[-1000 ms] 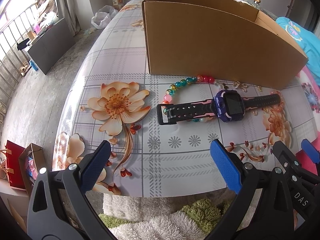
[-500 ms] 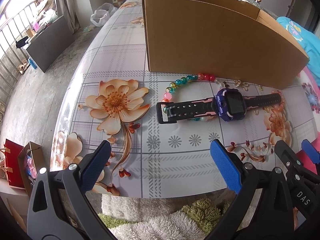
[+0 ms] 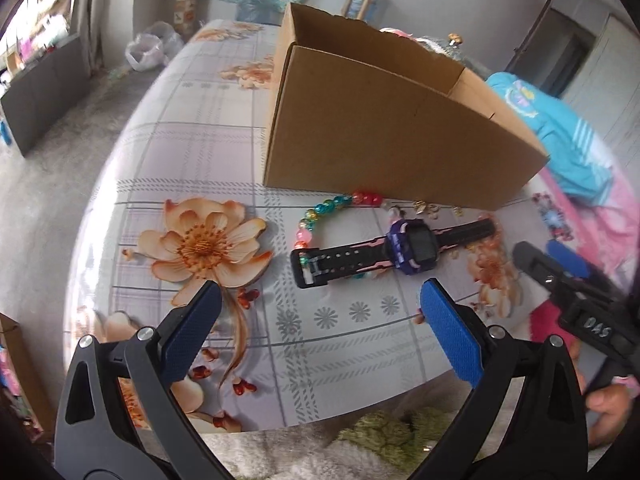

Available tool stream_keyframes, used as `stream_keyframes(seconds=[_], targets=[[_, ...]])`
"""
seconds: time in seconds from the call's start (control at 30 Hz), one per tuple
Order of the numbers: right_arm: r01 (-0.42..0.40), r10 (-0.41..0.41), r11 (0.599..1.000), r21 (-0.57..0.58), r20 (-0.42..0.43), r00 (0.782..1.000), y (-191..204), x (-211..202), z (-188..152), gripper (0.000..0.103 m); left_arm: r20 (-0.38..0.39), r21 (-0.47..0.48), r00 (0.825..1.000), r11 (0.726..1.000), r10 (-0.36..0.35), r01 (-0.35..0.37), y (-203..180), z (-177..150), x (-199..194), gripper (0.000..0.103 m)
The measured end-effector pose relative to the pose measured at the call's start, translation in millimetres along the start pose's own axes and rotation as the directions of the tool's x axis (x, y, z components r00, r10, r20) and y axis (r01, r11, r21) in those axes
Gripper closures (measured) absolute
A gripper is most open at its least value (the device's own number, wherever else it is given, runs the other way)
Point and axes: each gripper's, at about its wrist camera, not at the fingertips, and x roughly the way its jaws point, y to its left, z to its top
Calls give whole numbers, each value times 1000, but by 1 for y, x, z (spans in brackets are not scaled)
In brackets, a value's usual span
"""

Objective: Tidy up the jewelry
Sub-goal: 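Close the right tool on the black watch strap while the left tool grips the strap near the face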

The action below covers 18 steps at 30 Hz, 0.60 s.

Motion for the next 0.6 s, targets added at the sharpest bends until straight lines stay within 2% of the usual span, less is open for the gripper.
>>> stream_keyframes(seconds=[0.03,0.13,0.27,0.33,0.37,0.4,0.6], targets=[[-15,15,1000,-4,-2,1000,2,3,1,12,4,-31,1000,999,-31,31,6,2,0,7],[-82,82,997,-16,-15,997,12,14,5,25,25,-61,998,996,-56,58,15,3,3,7],[-193,193,981,0,-68,979,14,36,7,43,36,-37,998,998,-46,47,9,5,10,7],[-224,223,975,6,-91,971,16,46,6,47,35,-11,998,998,-53,54,4,3,10,8],[-233,233,972,8,-101,967,17,50,6,51,33,1,998,998,-61,61,2,4,11,11],[-247,246,969,11,-115,962,19,55,5,55,29,8,997,998,-67,67,0,5,13,20],[-294,291,956,-4,-124,949,24,65,5,65,-40,-30,996,997,-76,75,6,8,30,42]])
